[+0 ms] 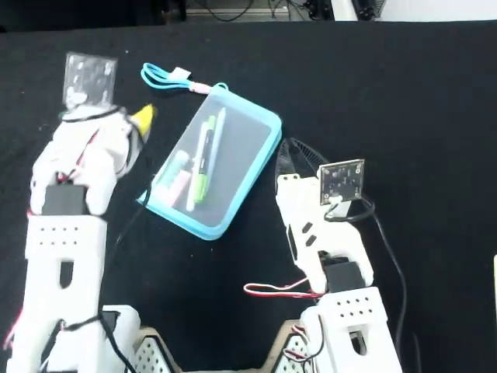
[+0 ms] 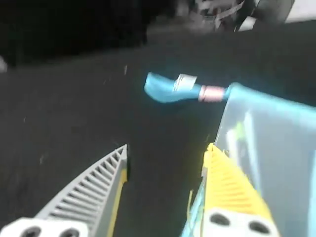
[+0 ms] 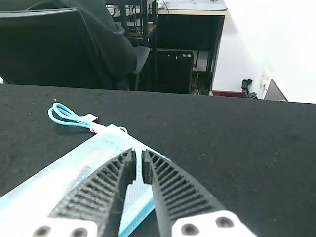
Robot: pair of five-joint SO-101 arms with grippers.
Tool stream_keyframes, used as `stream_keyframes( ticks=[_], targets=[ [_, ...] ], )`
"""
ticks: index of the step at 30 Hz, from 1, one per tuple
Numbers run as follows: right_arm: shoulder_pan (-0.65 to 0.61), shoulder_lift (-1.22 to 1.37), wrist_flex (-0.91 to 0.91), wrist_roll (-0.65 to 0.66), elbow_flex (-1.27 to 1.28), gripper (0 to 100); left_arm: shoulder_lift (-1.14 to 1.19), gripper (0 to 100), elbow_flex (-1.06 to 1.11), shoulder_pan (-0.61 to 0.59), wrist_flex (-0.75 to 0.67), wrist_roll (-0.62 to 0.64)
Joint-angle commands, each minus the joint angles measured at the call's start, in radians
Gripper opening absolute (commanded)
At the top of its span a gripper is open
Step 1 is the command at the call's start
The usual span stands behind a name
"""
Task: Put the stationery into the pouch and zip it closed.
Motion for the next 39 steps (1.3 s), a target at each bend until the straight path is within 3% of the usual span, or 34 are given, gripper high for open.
stream_keyframes(
  ticks=[1, 5, 10, 13, 21, 25, 31, 36, 39],
  targets=[
    [0.017, -0.01, -0.029, -0.006, -0.007, 1.5, -0.193, 24, 0.216, -0.084, 0.003, 0.015],
    [0.017, -0.01, -0.029, -0.006, -0.007, 1.5, -0.44, 22, 0.443, -0.156, 0.003, 0.015],
    [0.012, -0.012, -0.037, -0.006, -0.021, 1.5, -0.833, 3, 0.728, -0.222, 0.003, 0.015],
    [0.029, -0.01, -0.044, -0.006, -0.001, 1.5, -1.074, 6, 0.903, -0.263, 0.015, 0.014],
    [0.203, -0.031, -0.049, -0.014, 0.108, 1.5, -1.011, 9, 0.929, -0.217, 0.035, 0.021],
    [0.265, -0.127, -0.034, -0.009, 0.186, 1.5, -1.057, 9, 0.928, -0.096, 0.196, 0.021],
    [0.345, -0.375, 0.388, -0.008, 0.176, 1.5, -1.068, 9, 0.881, 0.102, 0.402, 0.017],
    [0.356, -0.641, 0.83, -0.008, 0.174, 1.8, -1.066, 9, 0.92, 0.105, 0.399, 0.015],
    [0.354, -0.656, 0.95, -0.006, 0.171, 1.8, -1.066, 9, 0.94, 0.105, 0.399, 0.015]
  ],
)
